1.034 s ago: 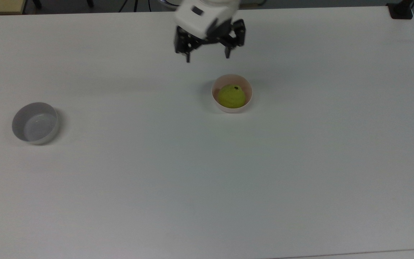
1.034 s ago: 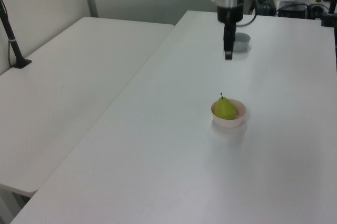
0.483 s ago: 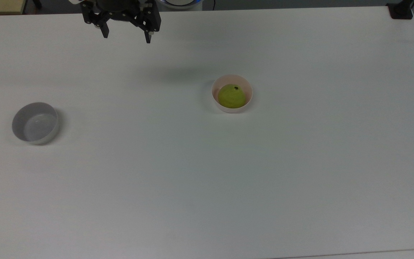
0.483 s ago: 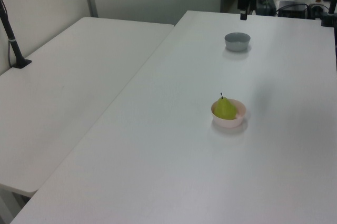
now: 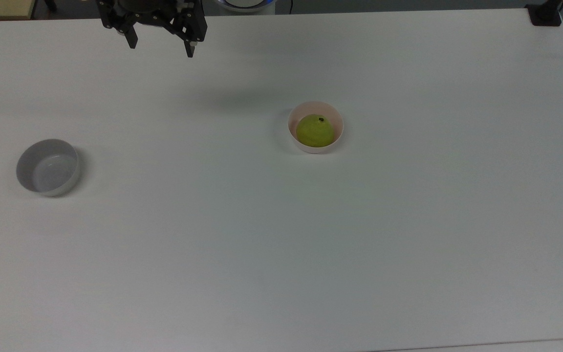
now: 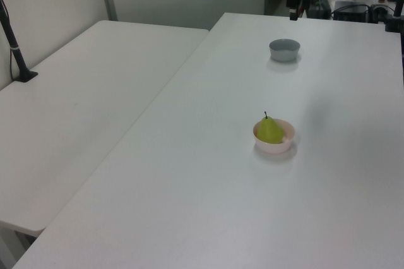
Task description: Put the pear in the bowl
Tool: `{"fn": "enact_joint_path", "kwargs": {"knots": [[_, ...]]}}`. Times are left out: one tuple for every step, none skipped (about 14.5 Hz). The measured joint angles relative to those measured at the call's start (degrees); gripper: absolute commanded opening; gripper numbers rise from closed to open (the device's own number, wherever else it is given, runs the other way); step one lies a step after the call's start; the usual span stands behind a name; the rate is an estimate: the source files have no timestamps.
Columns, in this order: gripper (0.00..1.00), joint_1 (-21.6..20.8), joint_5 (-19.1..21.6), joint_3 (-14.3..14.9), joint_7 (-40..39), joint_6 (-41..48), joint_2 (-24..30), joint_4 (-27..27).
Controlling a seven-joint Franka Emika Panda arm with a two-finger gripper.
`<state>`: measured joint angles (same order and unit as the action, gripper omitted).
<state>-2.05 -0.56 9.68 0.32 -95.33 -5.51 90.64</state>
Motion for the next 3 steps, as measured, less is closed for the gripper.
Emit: {"fn": "enact_joint_path", "kwargs": {"knots": [[1.00, 0.42, 0.00, -0.24, 0.04, 0.00, 0.06, -0.04], [1.00, 0.81, 0.00, -0.37, 0.05, 0.00, 0.17, -0.08], [1.00, 1.10, 0.00, -0.48, 0.05, 0.00, 0.26, -0.09]]}}
